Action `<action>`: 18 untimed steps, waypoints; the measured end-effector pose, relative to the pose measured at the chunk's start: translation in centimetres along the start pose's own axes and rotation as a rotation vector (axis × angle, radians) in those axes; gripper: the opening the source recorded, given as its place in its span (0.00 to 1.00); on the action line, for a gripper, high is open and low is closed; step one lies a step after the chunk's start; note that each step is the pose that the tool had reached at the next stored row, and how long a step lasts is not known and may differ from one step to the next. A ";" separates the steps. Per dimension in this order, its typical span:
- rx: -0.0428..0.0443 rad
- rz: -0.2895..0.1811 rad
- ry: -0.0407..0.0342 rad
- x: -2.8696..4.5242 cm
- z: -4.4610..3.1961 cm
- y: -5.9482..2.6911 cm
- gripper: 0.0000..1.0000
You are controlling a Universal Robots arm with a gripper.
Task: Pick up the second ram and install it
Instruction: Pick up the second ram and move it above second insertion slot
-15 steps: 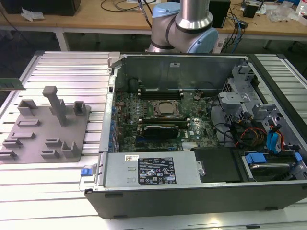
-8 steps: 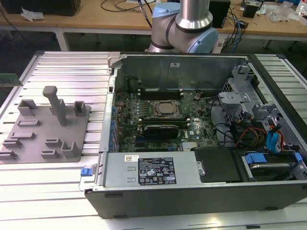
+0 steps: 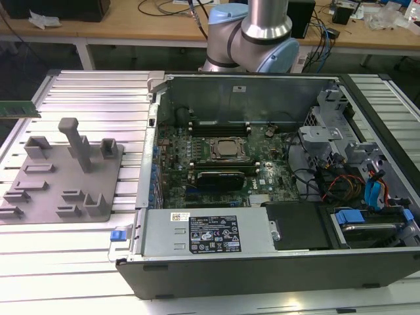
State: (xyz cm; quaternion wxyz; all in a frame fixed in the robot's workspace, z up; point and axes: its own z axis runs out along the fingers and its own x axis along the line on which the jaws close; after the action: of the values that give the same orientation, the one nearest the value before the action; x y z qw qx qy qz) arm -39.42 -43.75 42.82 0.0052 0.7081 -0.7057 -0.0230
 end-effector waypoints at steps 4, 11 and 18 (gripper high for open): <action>0.0000 0.000 0.0000 0.00 -0.03 -0.92 0.09; 0.0000 0.000 0.0000 0.01 -0.14 -3.41 0.09; 0.0000 0.000 -0.0001 0.01 -0.20 -5.21 0.09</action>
State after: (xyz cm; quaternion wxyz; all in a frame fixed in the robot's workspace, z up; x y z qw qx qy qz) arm -34.20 -43.75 42.82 0.0052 0.7081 -0.7057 -0.0230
